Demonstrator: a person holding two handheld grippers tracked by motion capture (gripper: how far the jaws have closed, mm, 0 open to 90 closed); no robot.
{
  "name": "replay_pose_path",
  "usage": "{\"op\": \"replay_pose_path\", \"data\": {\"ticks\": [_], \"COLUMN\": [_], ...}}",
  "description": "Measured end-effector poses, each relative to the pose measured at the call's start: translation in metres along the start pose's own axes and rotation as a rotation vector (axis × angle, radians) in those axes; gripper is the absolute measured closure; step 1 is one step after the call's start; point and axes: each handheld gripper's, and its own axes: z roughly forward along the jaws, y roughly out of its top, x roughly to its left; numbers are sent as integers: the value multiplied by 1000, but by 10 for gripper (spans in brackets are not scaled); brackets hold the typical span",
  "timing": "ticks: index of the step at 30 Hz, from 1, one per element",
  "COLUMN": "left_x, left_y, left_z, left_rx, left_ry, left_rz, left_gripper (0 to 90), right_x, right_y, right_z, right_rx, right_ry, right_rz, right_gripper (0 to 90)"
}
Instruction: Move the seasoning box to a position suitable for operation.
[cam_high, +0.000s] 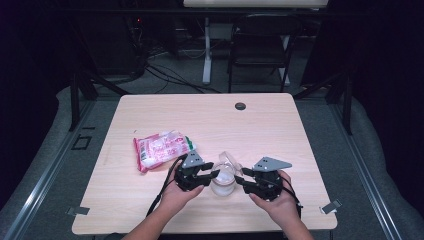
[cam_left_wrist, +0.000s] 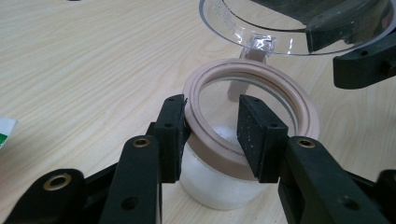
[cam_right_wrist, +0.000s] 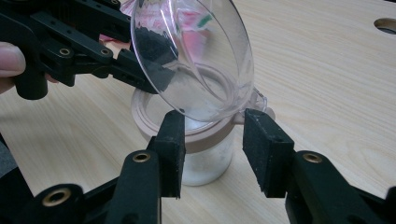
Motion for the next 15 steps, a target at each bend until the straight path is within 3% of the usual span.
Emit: {"op": "replay_pose_path", "data": {"ticks": [15], "left_x": [0], "left_y": [0], "left_z": [0], "left_rx": [-1], "left_ry": [2], "left_rz": [2], "left_gripper": [621], "right_x": [-10], "right_y": [-1], "right_z": [-4], "right_rx": [-31], "right_ry": [-18], "right_rz": [39], "right_gripper": [589]}}
